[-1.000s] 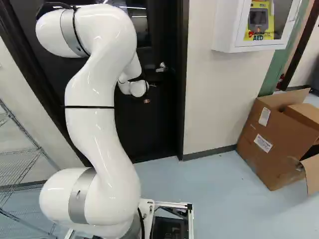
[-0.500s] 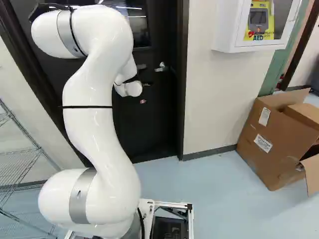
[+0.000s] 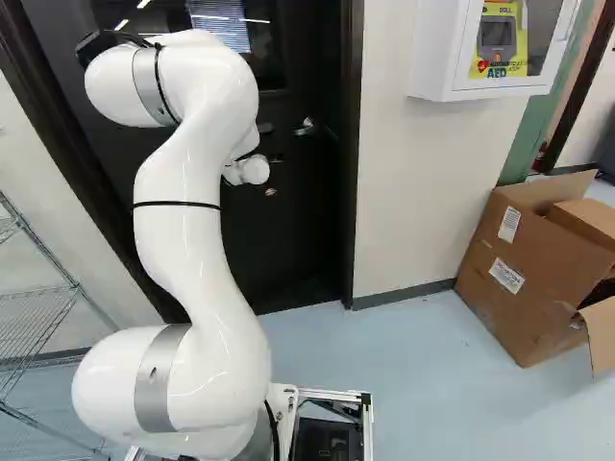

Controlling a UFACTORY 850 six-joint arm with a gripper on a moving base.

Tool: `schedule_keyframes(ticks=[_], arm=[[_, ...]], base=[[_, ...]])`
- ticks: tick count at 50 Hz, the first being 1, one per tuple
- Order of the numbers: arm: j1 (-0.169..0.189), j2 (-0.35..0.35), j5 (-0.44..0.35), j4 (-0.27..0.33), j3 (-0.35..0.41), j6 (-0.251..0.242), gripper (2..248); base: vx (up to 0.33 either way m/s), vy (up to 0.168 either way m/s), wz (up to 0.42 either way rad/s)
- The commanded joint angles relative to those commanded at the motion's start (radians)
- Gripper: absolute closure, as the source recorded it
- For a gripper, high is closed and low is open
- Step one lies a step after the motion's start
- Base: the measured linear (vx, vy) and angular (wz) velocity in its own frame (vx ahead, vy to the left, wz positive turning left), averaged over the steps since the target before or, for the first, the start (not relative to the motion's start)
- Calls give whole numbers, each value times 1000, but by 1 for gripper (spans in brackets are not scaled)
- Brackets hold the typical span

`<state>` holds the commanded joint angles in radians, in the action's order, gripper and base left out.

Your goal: Open the door and move inside

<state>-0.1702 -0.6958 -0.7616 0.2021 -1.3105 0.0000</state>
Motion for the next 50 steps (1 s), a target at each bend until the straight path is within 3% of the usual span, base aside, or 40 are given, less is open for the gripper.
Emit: schedule_keyframes(ticks=[13, 50], arm=[[-11, -27, 0, 0, -38, 0, 3], [12, 149, 0, 0, 200, 0, 3]], base=[[0, 0, 0], [0, 0, 0]])
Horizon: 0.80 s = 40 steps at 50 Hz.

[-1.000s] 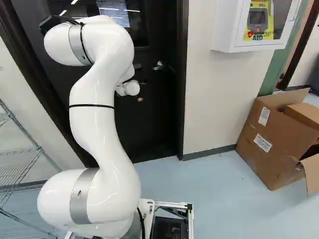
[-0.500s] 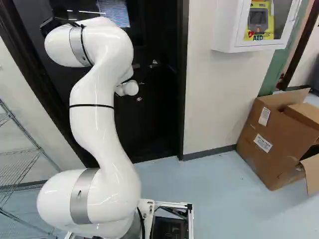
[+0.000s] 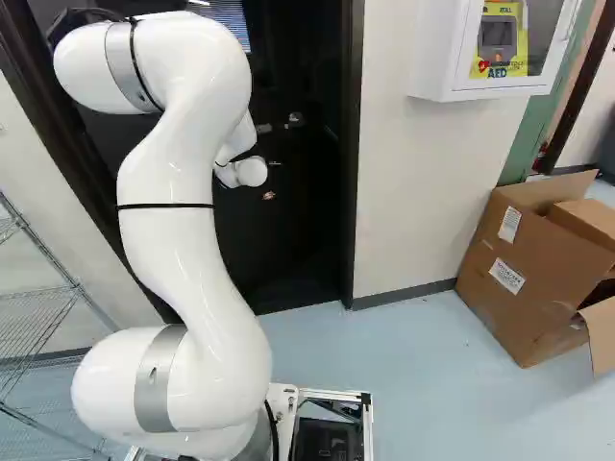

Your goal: Open the door and move inside

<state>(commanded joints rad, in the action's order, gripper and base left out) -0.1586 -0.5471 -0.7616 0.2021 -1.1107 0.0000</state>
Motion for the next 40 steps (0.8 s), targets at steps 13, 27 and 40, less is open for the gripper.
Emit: schedule_keyframes(ticks=[13, 27, 40], arm=[[10, 64, 0, 0, 83, 0, 3], [24, 130, 0, 0, 167, 0, 3], [42, 190, 0, 0, 241, 0, 3]], base=[[0, 0, 0], [0, 0, 0], [0, 0, 0]])
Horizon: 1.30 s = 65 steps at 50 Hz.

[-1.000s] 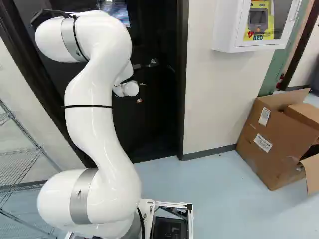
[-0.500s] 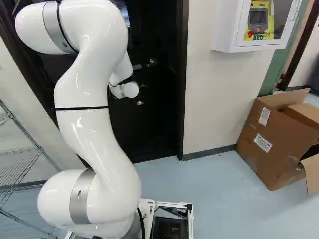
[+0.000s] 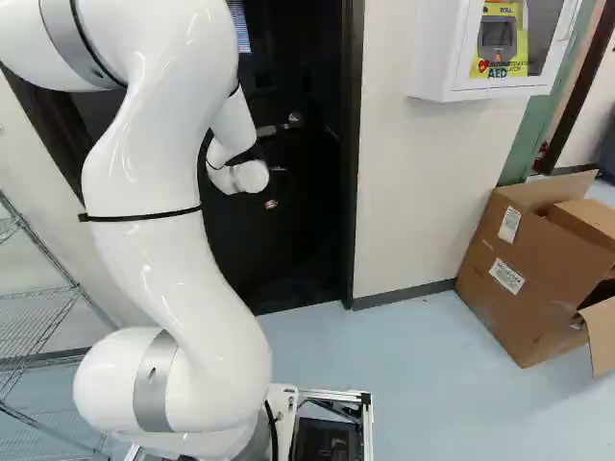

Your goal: Open the door and move inside

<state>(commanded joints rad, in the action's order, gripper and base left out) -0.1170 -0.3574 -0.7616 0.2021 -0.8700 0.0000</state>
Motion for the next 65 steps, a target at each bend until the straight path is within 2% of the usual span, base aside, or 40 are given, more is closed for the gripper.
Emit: schedule_keyframes(ticks=[37, 65], arm=[[56, 171, 0, 0, 200, 0, 3], [82, 311, 0, 0, 353, 0, 3]], base=[[0, 0, 0], [0, 0, 0]])
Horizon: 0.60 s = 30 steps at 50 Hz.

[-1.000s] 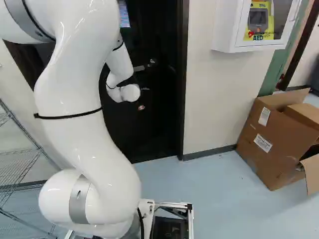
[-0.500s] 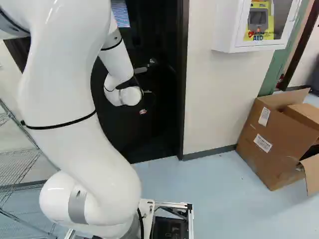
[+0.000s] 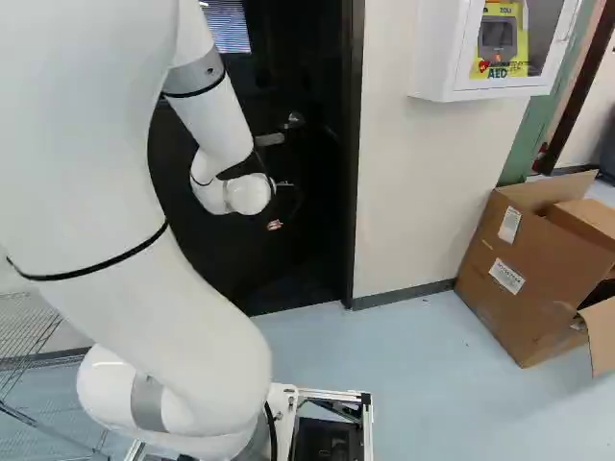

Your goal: Open the door and move inside

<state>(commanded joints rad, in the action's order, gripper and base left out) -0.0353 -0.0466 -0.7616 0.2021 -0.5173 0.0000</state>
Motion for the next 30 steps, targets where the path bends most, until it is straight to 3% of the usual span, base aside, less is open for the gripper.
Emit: schedule_keyframes(ticks=[30], arm=[[36, 71, 0, -11, 73, 0, 3]], base=[[0, 0, 0]])
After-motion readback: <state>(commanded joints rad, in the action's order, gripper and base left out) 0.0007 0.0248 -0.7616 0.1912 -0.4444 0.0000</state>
